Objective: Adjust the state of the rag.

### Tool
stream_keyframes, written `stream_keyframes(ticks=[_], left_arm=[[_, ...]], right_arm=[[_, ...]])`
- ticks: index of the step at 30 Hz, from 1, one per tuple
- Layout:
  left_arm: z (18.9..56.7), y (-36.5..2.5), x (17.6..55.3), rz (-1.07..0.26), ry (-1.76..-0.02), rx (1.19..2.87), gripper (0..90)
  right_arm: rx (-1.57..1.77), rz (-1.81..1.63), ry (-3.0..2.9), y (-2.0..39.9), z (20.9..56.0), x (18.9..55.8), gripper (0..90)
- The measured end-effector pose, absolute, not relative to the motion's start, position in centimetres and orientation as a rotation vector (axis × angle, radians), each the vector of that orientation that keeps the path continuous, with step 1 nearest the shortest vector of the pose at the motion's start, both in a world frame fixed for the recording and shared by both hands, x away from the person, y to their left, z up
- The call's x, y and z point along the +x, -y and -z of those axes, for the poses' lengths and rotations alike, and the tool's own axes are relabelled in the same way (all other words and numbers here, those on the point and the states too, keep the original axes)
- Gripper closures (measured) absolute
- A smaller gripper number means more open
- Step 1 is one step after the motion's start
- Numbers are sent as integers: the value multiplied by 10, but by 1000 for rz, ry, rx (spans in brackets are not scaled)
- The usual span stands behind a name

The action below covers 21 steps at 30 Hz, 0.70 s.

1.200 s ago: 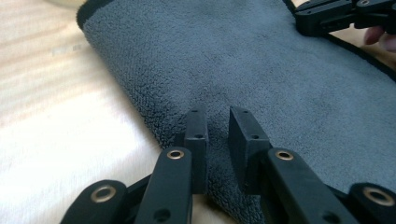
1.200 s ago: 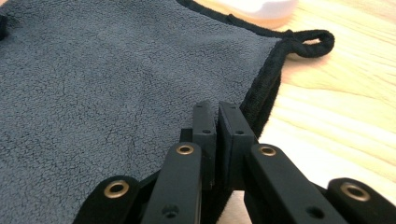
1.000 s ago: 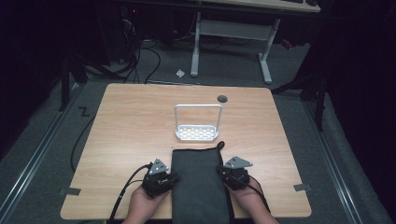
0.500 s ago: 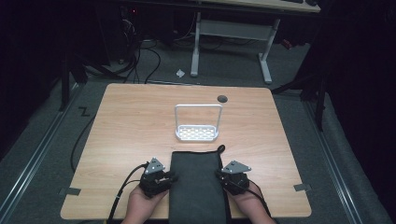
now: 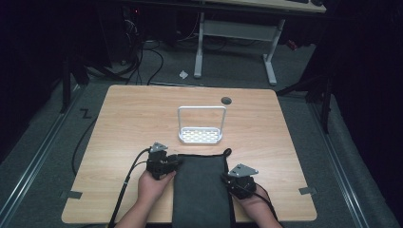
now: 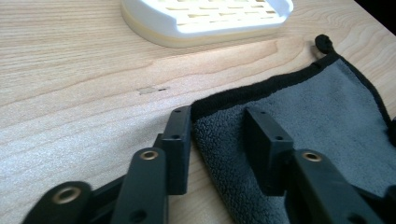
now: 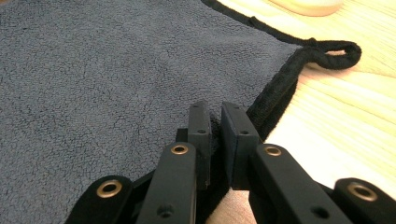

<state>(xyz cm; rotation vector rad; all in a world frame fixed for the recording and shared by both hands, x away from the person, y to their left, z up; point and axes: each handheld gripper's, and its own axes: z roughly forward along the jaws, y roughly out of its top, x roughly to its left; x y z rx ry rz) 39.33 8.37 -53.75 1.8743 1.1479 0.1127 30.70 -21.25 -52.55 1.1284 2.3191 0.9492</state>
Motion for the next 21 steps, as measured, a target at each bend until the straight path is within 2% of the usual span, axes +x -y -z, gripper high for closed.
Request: stream_keyframes(ticks=[3,6,8,13,17,21], left_arm=[[536,-81,395,-113,-1126,1910,676],[538,-78,394,-114,-1101,1930,776],[538,-78,393,-116,-1099,1926,801],[538,-77,392,-128,-1094,1931,806],[538,-78,391,-133,-1094,1932,800],[538,-78,391,-135,-1094,1931,799]], right_arm=[[1128,-943,-2317,212,525,307,819],[1132,-972,-2287,212,522,308,772],[1157,-1018,-2215,214,514,313,727],[1236,-1003,-2159,210,510,345,519],[1303,-955,-2175,209,523,362,439],[1319,-957,-2197,210,527,365,415]])
